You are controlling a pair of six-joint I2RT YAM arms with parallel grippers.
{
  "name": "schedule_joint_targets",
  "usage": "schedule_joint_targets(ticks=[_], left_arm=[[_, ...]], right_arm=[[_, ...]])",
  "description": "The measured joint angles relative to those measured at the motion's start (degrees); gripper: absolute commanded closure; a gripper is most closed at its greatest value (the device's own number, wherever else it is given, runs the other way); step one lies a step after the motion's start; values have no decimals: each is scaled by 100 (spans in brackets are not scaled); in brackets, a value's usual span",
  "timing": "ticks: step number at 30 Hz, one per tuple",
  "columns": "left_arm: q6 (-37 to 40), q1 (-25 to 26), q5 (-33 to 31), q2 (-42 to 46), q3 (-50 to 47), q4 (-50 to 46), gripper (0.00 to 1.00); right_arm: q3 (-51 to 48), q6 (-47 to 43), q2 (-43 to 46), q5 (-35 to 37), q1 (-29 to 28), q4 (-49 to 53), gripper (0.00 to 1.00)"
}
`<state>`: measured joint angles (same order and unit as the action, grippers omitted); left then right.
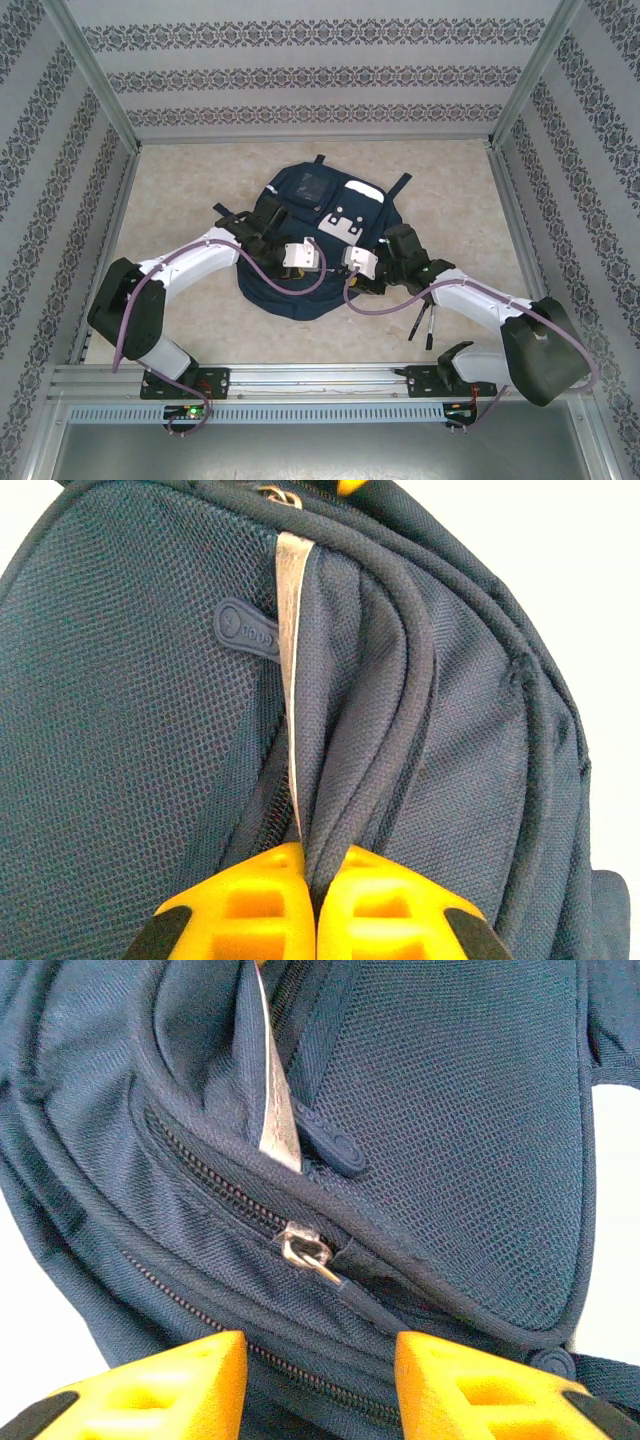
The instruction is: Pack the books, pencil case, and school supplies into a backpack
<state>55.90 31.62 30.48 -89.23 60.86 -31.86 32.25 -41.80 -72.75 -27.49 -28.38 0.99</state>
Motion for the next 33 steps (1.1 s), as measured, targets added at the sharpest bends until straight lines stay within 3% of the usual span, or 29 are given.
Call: schedule_joint_targets(ticks=[9, 16, 21, 33], left_arm=[[33, -98, 295, 186, -199, 212, 100], [144, -98, 339, 328, -310, 350, 100], [227, -101, 365, 345, -310, 350, 100], [308, -101, 468, 468, -407, 385, 100]], right_arm=[[-2, 2, -7, 101, 2, -236, 51], [146, -11, -61, -111, 87, 35, 61], [348, -24, -136, -190, 85, 308, 54], [372, 68, -133, -188, 72, 262, 53]])
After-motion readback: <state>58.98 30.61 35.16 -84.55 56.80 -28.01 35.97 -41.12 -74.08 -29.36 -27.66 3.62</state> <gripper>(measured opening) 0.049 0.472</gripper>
